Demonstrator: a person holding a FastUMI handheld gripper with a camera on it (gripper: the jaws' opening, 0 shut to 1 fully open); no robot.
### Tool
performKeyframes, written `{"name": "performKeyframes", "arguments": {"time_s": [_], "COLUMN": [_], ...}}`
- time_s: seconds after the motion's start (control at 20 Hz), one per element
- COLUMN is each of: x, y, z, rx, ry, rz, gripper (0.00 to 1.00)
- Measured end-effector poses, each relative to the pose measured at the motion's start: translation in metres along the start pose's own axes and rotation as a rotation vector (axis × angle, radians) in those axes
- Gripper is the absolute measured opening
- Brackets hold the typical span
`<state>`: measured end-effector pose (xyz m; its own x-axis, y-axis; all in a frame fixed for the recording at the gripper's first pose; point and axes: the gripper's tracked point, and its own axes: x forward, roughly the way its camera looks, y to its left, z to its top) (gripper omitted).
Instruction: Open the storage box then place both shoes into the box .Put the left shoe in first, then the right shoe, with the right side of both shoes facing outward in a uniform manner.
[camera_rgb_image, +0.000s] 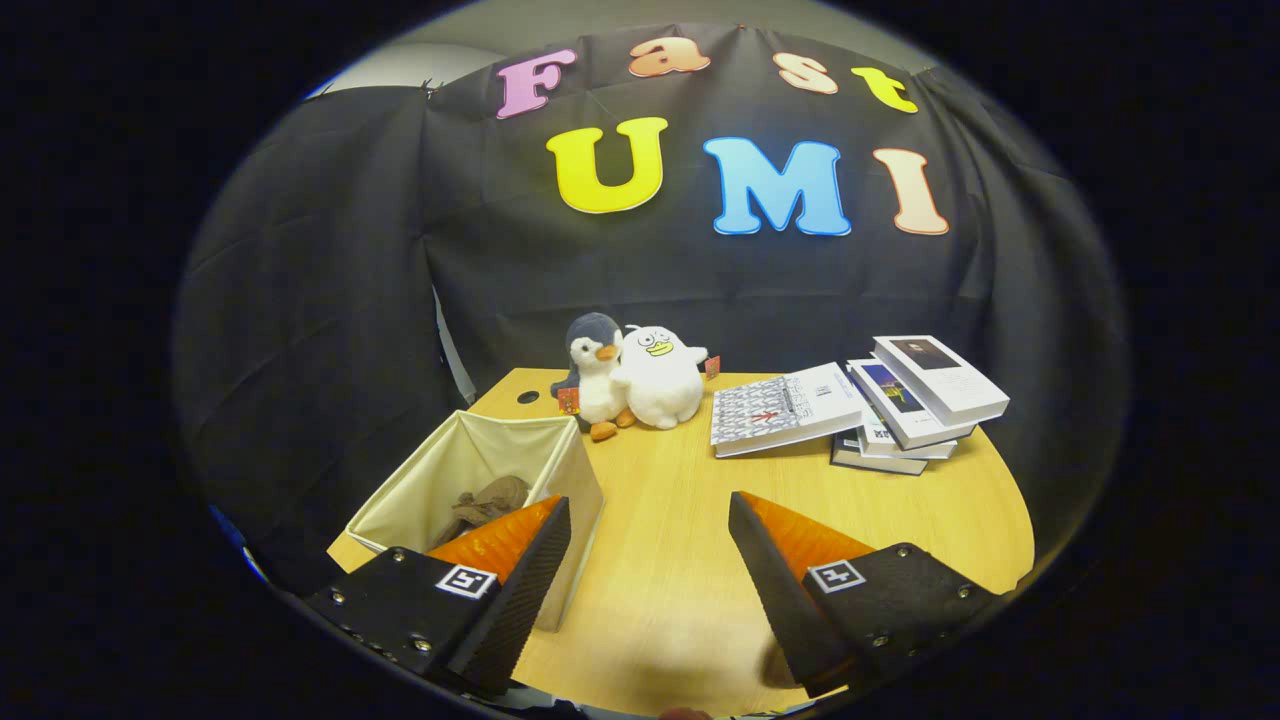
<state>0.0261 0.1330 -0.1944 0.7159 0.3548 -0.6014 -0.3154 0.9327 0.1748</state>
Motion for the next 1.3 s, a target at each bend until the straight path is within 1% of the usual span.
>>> {"name": "performKeyframes", "arguments": {"time_s": [0.3,0.45,0.6,0.75,1.1,1.3], "x": [-0.006,-0.006,-0.005,0.002,0.009,0.017], "y": [-0.073,-0.101,-0.126,-0.144,-0.175,-0.178], "z": [-0.031,-0.049,-0.073,-0.109,-0.172,-0.199], "rx": [0.019,0.036,0.035,0.037,0.043,0.088], "ry": [0.030,0.047,0.090,0.146,0.276,0.353], "rz": [-0.094,-0.125,-0.157,-0.176,-0.225,-0.218], "gripper": [0.98,0.98,0.98,0.98,0.98,0.98]}}
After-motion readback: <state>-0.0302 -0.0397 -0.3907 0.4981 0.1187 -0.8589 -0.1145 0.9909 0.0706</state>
